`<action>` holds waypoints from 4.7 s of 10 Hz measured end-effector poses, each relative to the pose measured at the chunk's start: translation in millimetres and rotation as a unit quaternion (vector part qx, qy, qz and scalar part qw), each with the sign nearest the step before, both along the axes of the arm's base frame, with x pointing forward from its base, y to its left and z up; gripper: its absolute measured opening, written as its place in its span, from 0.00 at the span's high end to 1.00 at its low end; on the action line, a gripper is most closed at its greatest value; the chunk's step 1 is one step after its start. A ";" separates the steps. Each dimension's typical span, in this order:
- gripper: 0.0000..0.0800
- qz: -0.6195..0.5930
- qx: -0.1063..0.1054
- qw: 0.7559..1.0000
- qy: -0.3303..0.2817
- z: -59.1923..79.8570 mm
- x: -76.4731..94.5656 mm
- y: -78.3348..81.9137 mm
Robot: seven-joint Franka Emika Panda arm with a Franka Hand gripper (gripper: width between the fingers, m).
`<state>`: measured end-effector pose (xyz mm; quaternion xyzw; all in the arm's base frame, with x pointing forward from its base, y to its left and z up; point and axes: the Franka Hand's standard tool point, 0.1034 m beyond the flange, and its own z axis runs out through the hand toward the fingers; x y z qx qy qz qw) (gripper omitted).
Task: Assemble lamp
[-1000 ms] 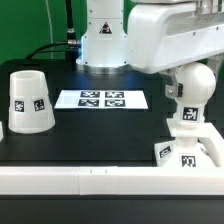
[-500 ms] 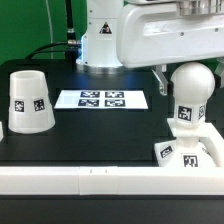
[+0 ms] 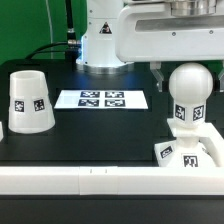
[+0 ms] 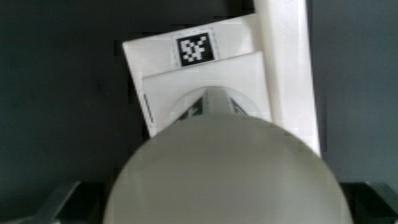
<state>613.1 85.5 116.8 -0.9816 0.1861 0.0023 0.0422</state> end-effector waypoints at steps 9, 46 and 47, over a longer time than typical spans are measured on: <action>0.28 -0.385 0.029 0.921 0.045 -1.5 -1.1 8.4; 0.13 0.657 -0.033 0.752 -0.048 2.3 8.6 -0.4; 0.13 0.675 -0.035 0.735 -0.048 2.2 8.8 -2.4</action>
Offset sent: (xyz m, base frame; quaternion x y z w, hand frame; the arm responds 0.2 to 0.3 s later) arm 0.0019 0.0078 -0.0083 0.0053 -0.0293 0.2780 0.9601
